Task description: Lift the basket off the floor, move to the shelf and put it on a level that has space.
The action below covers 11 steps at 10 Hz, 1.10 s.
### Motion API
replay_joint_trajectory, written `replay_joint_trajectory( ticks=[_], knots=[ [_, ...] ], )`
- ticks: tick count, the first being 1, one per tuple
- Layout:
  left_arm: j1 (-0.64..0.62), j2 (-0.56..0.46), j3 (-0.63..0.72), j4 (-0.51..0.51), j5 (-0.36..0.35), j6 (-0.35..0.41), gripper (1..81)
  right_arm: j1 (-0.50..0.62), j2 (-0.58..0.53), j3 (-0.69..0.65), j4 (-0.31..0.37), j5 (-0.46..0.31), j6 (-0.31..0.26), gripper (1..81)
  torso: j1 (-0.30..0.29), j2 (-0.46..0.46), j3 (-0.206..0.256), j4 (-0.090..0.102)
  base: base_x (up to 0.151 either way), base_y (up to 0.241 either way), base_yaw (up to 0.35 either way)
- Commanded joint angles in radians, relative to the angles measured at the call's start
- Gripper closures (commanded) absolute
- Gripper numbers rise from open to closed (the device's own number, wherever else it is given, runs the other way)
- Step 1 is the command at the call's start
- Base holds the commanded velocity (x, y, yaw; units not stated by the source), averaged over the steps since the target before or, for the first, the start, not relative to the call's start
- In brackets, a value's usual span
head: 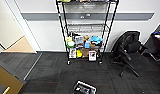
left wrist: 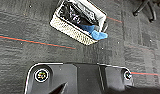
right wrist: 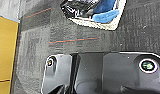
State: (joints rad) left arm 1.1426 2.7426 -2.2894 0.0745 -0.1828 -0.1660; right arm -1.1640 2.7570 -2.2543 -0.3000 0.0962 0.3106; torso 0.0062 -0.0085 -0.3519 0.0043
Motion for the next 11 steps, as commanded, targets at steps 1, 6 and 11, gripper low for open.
replay_joint_trajectory(
  ticks=[1,6,11],
  knots=[
    [-0.048,-0.02,0.013,0.001,0.037,-0.003,1.0,0.051,-0.011,0.004,-0.002,-0.039,0.001,1.0,0.0,0.0,0.0,0.0,0.115,0.0,0.0],
    [-0.046,-0.018,0.013,0.001,0.037,-0.003,1.0,0.051,-0.011,0.003,-0.002,-0.039,0.001,1.0,0.0,0.0,0.0,0.0,0.111,0.0,0.0],
    [-0.045,-0.015,0.011,0.004,0.039,-0.003,1.0,0.046,-0.003,-0.017,-0.002,-0.039,-0.001,1.0,0.0,0.0,0.0,0.0,0.071,0.0,0.0]
  ],
)
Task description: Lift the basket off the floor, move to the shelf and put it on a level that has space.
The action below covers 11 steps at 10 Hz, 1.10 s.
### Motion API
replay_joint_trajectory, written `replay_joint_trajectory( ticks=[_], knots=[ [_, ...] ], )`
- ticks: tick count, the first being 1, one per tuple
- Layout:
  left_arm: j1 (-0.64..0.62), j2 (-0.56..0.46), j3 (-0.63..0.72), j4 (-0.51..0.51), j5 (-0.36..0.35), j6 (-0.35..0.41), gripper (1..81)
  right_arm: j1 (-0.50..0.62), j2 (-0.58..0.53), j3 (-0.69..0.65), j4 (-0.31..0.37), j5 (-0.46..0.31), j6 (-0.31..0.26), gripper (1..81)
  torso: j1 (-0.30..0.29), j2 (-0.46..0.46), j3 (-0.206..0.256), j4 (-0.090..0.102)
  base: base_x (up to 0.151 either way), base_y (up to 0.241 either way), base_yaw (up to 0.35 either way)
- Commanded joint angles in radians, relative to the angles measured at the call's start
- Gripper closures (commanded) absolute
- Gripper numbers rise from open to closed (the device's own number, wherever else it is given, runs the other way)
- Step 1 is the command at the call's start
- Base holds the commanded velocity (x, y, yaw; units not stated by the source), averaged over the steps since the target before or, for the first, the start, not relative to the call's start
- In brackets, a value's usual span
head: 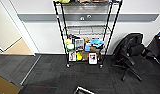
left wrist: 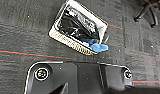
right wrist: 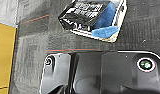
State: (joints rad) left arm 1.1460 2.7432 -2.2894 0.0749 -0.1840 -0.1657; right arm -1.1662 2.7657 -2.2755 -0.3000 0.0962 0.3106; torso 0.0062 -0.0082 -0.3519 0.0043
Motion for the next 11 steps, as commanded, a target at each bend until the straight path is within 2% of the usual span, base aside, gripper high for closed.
replay_joint_trajectory(
  ticks=[1,8,9,11],
  knots=[
    [-0.05,-0.014,0.013,0.005,0.04,-0.003,1.0,0.047,-0.012,0.004,-0.004,-0.038,0.001,1.0,0.0,0.0,0.0,0.0,0.0,0.0,0.0],
    [-0.022,0.001,-0.015,-0.003,0.057,-0.003,1.0,0.032,0.024,-0.044,0.002,-0.039,0.001,1.0,0.0,0.0,0.0,0.0,0.0,0.0,0.0],
    [-0.021,0.0,-0.016,-0.004,0.057,-0.003,1.0,0.027,0.027,-0.045,0.002,-0.038,-0.001,1.0,0.064,-0.1,0.0,0.0,0.0,0.0,0.0],
    [-0.022,0.001,-0.016,-0.007,0.063,-0.005,1.0,0.015,0.027,-0.045,-0.001,-0.038,0.001,1.0,0.077,-0.12,0.0,0.0,0.0,0.0,0.0]
  ],
)
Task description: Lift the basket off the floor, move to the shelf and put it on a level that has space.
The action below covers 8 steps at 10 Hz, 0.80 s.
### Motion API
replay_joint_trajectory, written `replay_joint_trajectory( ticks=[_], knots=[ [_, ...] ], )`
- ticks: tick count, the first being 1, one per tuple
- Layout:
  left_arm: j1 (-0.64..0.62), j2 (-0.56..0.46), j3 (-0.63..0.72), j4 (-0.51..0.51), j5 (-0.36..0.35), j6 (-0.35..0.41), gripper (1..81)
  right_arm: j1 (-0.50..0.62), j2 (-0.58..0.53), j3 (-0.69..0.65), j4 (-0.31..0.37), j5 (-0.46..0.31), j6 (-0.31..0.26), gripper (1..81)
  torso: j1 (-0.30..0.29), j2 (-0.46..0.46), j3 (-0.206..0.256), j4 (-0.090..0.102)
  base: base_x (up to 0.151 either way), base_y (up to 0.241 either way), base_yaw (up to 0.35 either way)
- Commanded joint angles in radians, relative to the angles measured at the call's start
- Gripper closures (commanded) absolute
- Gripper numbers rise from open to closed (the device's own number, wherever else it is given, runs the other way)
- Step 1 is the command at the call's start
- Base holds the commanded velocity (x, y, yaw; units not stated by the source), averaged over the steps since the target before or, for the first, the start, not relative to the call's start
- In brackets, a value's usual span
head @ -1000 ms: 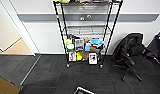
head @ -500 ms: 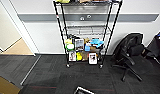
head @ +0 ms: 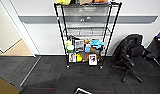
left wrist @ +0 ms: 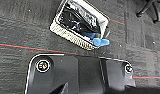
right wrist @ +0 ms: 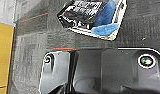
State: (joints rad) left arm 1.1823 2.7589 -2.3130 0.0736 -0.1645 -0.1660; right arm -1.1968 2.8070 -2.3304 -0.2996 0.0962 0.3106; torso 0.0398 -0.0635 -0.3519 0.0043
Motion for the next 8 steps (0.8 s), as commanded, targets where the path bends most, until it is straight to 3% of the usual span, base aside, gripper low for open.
replay_joint_trajectory(
  ticks=[1,4,7,8],
  knots=[
    [-0.059,-0.017,0.012,-0.026,0.054,-0.014,1.0,0.041,-0.015,0.011,-0.001,-0.036,0.001,1.0,0.062,-0.096,0.0,0.0,0.0,0.0,0.0],
    [-0.057,-0.043,0.061,-0.069,0.112,-0.018,1.0,0.025,-0.009,0.022,0.007,-0.036,0.001,1.0,0.126,-0.199,0.0,0.0,0.0,0.0,0.0],
    [-0.034,-0.07,0.118,-0.101,0.125,-0.018,1.0,-0.007,-0.005,0.024,0.007,-0.036,0.002,1.0,0.191,-0.302,0.0,0.0,0.0,0.0,0.0],
    [-0.023,-0.07,0.118,-0.101,0.125,-0.018,1.0,-0.011,-0.005,0.022,0.007,-0.036,0.002,1.0,0.212,-0.337,-0.093,0.0,0.0,0.0,0.0]
  ],
)
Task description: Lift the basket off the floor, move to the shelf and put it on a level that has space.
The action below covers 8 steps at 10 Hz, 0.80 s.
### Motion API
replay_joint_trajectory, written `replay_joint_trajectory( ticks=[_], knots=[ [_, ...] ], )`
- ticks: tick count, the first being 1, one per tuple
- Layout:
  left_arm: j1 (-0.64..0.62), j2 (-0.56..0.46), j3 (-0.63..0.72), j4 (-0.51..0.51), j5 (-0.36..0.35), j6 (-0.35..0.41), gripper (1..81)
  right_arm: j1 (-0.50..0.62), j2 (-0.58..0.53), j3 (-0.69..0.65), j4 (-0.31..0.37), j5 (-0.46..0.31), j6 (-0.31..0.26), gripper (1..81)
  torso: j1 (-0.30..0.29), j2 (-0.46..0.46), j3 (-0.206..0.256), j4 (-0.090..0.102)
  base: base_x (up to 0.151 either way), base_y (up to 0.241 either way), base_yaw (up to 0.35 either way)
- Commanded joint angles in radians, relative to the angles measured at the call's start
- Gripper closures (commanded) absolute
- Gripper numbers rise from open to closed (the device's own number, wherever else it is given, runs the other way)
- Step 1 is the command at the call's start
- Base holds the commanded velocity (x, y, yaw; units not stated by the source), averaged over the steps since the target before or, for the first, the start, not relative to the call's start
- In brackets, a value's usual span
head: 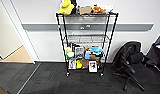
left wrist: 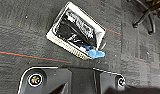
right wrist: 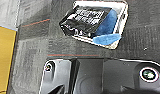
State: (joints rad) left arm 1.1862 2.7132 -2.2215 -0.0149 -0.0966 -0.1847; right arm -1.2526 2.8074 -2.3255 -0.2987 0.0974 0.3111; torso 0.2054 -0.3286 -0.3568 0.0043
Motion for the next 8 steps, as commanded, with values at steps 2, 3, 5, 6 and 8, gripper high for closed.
replay_joint_trajectory(
  ticks=[2,3,5,6,8],
  knots=[
    [-0.027,-0.036,0.026,-0.014,0.055,0.001,1.0,0.041,-0.007,0.003,0.001,-0.039,0.002,1.0,0.079,-0.123,-0.108,0.0,0.0,0.0,0.0],
    [-0.041,-0.041,0.037,-0.023,0.055,0.001,1.0,0.044,-0.007,-0.001,0.001,-0.039,0.002,1.0,0.096,-0.151,-0.134,0.0,0.0,0.0,0.0],
    [-0.061,-0.048,0.037,-0.048,0.057,0.001,1.0,0.044,-0.007,-0.006,-0.003,-0.039,0.002,1.0,0.139,-0.219,-0.196,0.0,0.0,0.0,0.0],
    [-0.079,-0.065,0.029,-0.071,0.058,0.001,1.0,0.044,-0.009,-0.007,-0.005,-0.039,0.0,1.0,0.162,-0.254,-0.229,0.0,0.0,0.0,0.0],
    [-0.141,-0.091,0.006,-0.08,0.138,0.001,1.0,0.052,-0.009,-0.006,-0.01,-0.039,-0.003,1.0,0.206,-0.324,-0.27,0.0,0.0,0.0,0.0]
  ],
)
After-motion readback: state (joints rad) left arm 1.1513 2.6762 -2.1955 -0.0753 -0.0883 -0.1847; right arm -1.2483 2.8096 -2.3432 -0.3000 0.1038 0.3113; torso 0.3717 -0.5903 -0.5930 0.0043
